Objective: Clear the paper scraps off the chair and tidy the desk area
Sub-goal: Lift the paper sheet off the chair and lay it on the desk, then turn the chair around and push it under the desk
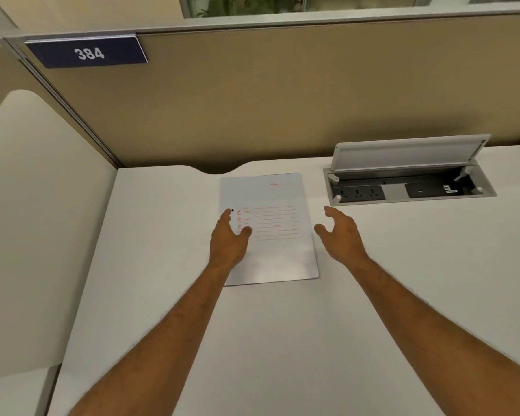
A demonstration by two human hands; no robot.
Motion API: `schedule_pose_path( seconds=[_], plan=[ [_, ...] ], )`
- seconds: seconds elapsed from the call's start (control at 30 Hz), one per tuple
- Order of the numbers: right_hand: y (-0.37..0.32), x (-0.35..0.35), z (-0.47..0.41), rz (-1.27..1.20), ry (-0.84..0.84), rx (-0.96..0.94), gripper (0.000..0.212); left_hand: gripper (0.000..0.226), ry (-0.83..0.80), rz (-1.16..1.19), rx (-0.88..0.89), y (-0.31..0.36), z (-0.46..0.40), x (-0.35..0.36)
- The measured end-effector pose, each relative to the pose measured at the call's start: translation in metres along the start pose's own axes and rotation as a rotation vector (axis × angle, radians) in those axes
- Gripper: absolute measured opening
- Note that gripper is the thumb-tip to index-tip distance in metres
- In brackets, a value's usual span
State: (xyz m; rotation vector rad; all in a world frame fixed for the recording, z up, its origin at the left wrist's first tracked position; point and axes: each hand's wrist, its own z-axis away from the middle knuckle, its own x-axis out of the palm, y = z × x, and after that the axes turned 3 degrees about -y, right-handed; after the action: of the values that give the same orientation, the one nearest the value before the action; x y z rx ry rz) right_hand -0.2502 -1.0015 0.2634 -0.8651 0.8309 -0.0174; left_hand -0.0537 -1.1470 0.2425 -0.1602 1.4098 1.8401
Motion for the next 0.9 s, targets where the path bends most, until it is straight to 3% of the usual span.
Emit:
schedule_pose_path(
  seconds=[0.23,0.5,0.9],
  plan=[
    [-0.002,-0.061,0.097,0.143,0.021,-0.176,0.070,0.071,0.005,-0.190,0.233,0.030,0.103,-0.009],
    [0.019,-0.144,0.252,0.178,0.111,-0.350,0.068,0.080,0.100,-0.304,0.346,0.060,0.266,-0.015],
    [0.087,-0.228,0.474,0.132,0.205,-0.393,0.064,0.088,0.099,-0.306,0.475,0.061,0.496,0.008]
  ],
)
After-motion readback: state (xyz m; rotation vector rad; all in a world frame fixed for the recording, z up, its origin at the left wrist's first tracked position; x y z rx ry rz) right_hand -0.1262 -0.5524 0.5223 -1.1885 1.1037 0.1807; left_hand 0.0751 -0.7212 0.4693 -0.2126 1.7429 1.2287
